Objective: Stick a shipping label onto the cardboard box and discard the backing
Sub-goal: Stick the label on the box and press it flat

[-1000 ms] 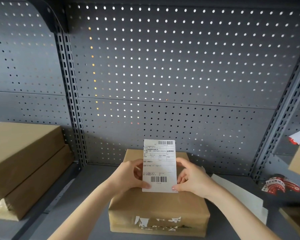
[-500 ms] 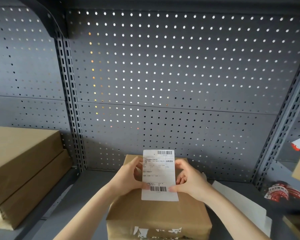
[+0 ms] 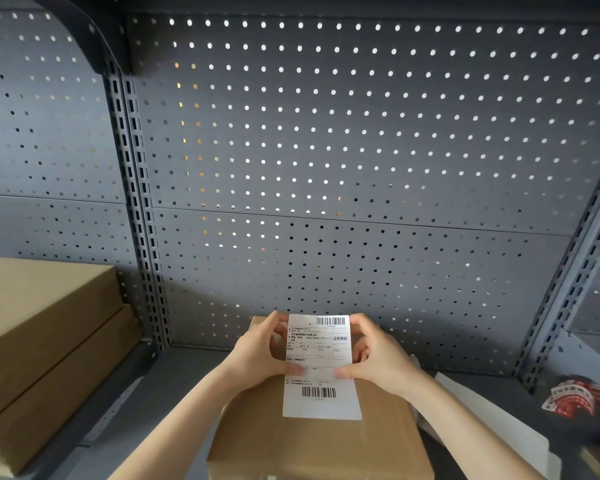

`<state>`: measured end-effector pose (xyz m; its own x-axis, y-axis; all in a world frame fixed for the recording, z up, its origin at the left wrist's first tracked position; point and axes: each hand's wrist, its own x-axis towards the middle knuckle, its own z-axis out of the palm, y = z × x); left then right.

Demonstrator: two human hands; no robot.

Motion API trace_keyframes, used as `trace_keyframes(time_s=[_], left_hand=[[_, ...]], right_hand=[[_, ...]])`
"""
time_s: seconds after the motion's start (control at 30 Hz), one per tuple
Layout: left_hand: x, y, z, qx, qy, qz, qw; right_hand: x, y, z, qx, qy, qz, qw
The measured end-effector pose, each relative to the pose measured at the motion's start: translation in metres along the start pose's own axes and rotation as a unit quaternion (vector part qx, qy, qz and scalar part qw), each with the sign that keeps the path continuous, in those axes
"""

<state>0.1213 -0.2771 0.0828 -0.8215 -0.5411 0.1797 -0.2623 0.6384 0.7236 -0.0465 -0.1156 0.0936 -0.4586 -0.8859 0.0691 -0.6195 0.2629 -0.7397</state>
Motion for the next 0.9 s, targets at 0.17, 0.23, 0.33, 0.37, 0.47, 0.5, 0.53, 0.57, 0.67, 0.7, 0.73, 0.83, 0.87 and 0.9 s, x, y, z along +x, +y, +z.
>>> trace_keyframes(time_s=[0.17,0.23,0.33,0.37,0.47,0.5,0.53,0.57,0.67,0.7,0.73,0.83,0.87,0.9], left_hand=[[0.012,-0.001,0.002,0.029,0.012,-0.004,1.0],[0.015,-0.003,0.003,0.049,0.012,-0.006,0.999],[0.018,-0.007,0.003,0.053,0.008,-0.005,0.999],[0.02,-0.007,0.003,0.05,0.01,-0.002,0.999],[0.027,-0.004,0.003,0.061,0.017,0.004,0.998],[0.028,-0.003,0.004,0.07,0.017,0.007,0.997],[0.029,-0.003,0.005,0.077,0.016,0.007,0.997],[0.03,-0.004,0.006,0.077,0.015,0.008,0.997],[0.033,-0.008,0.006,0.074,0.019,0.002,0.997],[0.034,-0.009,0.006,0.081,0.023,0.004,0.996],[0.035,-0.009,0.007,0.091,0.027,0.004,0.995],[0.04,-0.007,0.01,0.116,0.051,0.005,0.992],[0.041,-0.006,0.011,0.124,0.058,0.001,0.991],[0.042,-0.005,0.012,0.132,0.065,0.001,0.989]], right_hand=[[0.014,-0.002,-0.002,-0.007,0.006,-0.008,1.0],[0.016,0.0,-0.002,-0.015,-0.003,-0.002,1.0],[0.019,0.002,-0.002,-0.023,-0.002,-0.001,1.0],[0.021,0.002,-0.002,-0.026,0.0,-0.006,1.0],[0.027,0.0,-0.003,-0.036,0.008,-0.016,0.999],[0.027,0.0,-0.002,-0.041,0.008,-0.018,0.999],[0.028,0.0,-0.003,-0.044,0.006,-0.019,0.999],[0.028,-0.001,-0.003,-0.048,0.006,-0.021,0.999],[0.031,0.0,-0.004,-0.053,0.019,-0.027,0.998],[0.032,0.001,-0.004,-0.056,0.026,-0.03,0.998],[0.033,0.002,-0.003,-0.058,0.032,-0.032,0.997],[0.04,0.003,0.001,-0.064,0.044,-0.037,0.996],[0.042,0.004,0.003,-0.066,0.048,-0.036,0.996],[0.044,0.004,0.004,-0.069,0.053,-0.034,0.996]])
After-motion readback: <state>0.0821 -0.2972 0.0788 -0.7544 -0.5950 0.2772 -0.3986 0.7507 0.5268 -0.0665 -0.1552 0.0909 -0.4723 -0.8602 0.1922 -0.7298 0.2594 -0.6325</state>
